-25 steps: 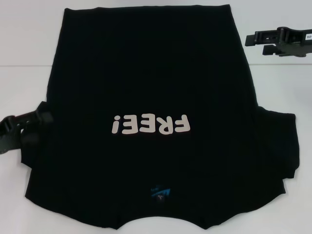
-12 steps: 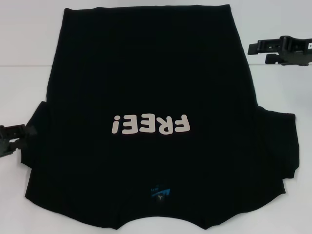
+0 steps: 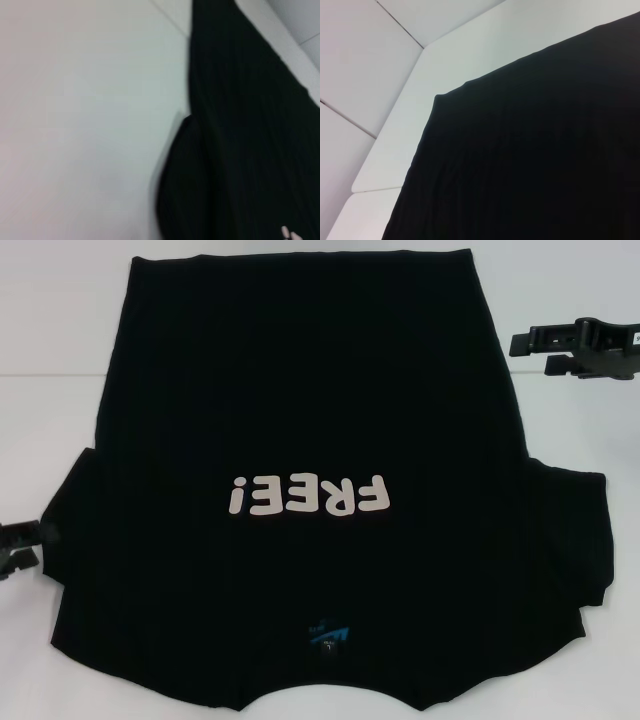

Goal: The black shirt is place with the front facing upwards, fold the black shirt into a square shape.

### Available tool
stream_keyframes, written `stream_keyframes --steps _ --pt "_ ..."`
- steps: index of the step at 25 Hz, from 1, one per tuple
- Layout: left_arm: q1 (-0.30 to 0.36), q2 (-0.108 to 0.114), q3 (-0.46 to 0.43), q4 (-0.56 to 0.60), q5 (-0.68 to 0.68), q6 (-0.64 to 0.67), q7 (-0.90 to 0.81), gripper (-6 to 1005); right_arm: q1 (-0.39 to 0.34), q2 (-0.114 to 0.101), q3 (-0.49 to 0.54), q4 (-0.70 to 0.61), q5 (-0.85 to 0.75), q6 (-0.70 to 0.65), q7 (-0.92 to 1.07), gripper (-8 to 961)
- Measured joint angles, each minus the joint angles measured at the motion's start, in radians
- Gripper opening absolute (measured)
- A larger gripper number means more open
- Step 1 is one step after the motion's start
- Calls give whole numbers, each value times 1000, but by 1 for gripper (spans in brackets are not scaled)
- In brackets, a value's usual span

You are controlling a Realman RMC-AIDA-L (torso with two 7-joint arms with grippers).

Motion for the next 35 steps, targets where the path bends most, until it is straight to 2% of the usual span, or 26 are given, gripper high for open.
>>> stream_keyframes --steps 16,27,30,35 --pt "-26 4 30 -50 26 -46 -4 542 -2 0 6 1 0 8 1 745" --pt "-42 7 28 -48 53 -48 -32 397 -5 -2 11 1 2 11 1 738" --pt "-43 7 28 -47 55 -48 -33 177 -7 -2 12 1 3 11 0 737" --pt "-43 7 29 -47 57 -48 -33 98 -11 -5 16 1 6 11 0 734"
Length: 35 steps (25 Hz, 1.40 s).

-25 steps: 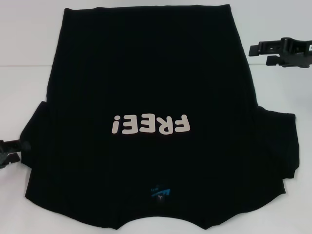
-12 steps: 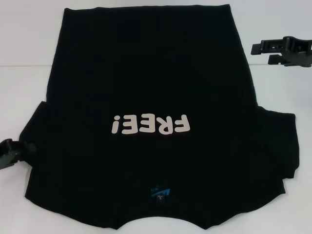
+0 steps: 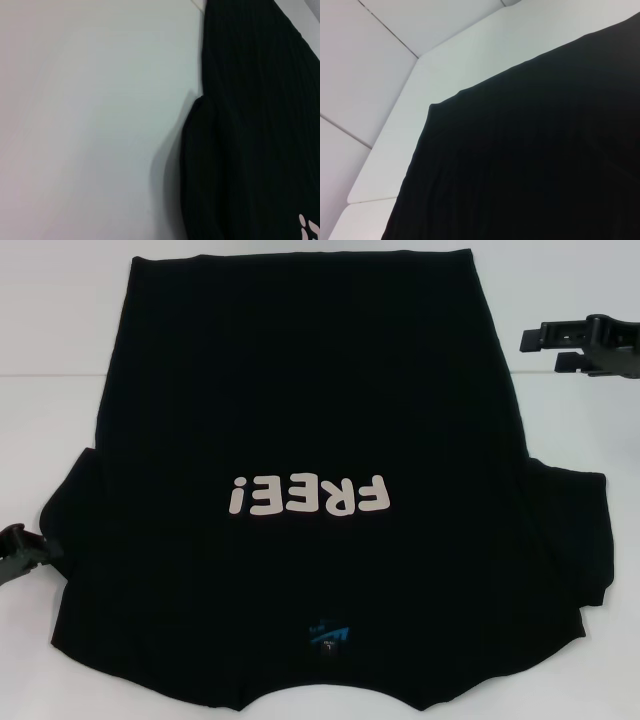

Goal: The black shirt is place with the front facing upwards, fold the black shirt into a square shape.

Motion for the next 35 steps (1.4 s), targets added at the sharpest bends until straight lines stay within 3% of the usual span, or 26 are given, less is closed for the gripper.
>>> stream_keyframes --steps 6,15,25,35 --pt "6 1 -5 22 0 2 5 3 -2 0 0 0 0 -2 -1 731" --pt "17 14 -39 52 6 0 -37 1 -5 0 0 0 1 -7 1 725" --pt "41 19 -155 55 7 -4 -41 1 -5 -1 0 0 0 -6 12 720" --pt "44 26 -171 67 38 -25 -77 0 -3 -3 0 0 0 -4 13 714"
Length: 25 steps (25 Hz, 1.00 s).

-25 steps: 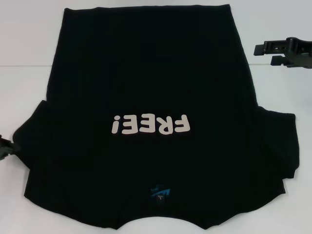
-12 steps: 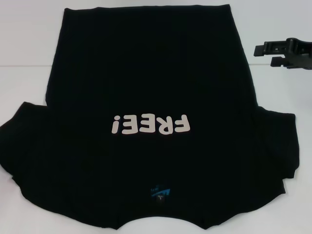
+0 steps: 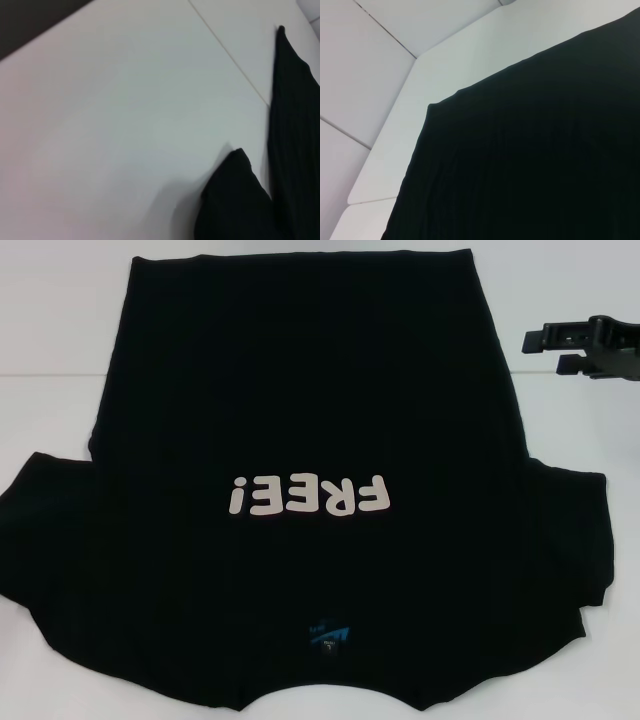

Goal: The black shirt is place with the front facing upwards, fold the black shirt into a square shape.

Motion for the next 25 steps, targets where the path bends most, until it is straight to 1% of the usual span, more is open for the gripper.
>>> stream_keyframes --steps 7,10,12,14,15,16,17,20,22,23,25 --pt "-7 0 6 0 -8 26 5 1 -1 -1 0 0 0 2 0 710" --pt "-29 0 12 0 -10 64 10 2 -1 -1 0 0 0 3 0 708" --pt "-57 1 22 -1 -11 94 25 2 0 -1 0 0 0 2 0 707" --pt "-82 6 50 -4 -10 105 34 3 2 -1 0 0 0 3 0 706" --pt "-96 10 74 -4 -8 106 32 3 2 0 0 0 0 2 0 705" --pt "-122 13 118 -2 -8 109 25 3 2 0 0 0 0 3 0 705" --pt "-122 13 118 -2 -8 109 25 3 3 1 0 0 0 2 0 704" --pt "-168 13 168 1 -13 126 23 4 1 1 0 0 0 2 0 703" --pt "-192 4 205 2 -14 141 28 4 -1 1 0 0 0 2 0 701" --pt "-192 4 205 2 -14 141 28 5 -2 1 0 2 0 2 0 701" --pt "-225 -21 311 3 -15 154 35 5 -5 0 0 6 0 3 0 700"
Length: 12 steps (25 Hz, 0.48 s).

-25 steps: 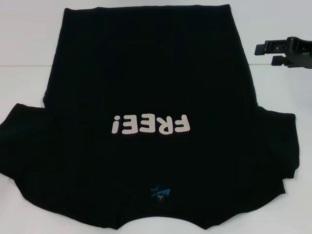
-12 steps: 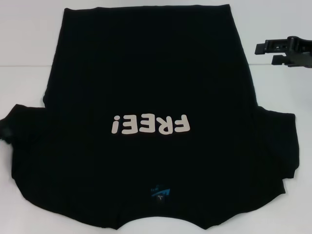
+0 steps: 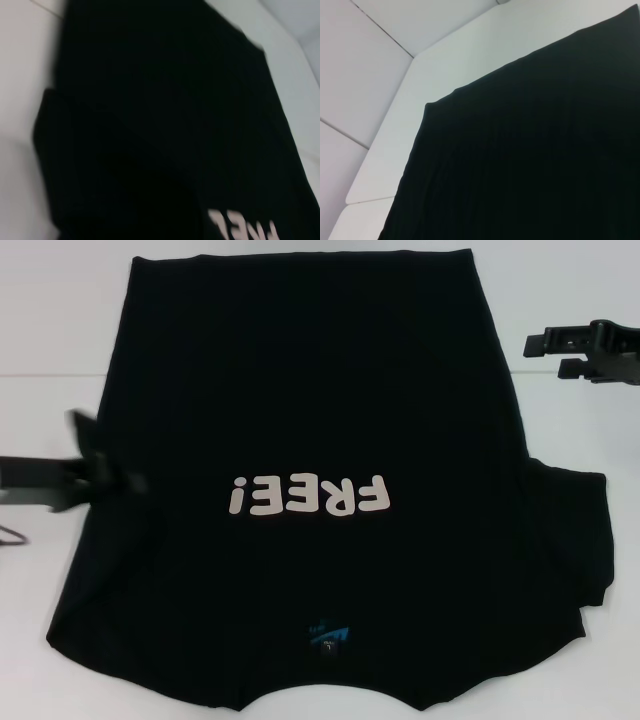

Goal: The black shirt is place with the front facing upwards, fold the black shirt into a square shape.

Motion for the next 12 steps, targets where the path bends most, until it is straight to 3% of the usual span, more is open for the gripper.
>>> stream_keyframes --steps 3,7,10,12 --pt "-20 -19 122 0 3 -8 12 13 -2 -1 0 1 0 1 0 698" --pt "-27 -14 223 -1 11 -13 10 23 -4 -3 0 1 0 1 0 696" --pt "-11 -1 168 27 -10 23 10 30 -6 -5 0 2 -1 1 0 694" --pt "11 7 77 48 -40 51 23 74 -8 -6 0 3 -1 -1 -1 693"
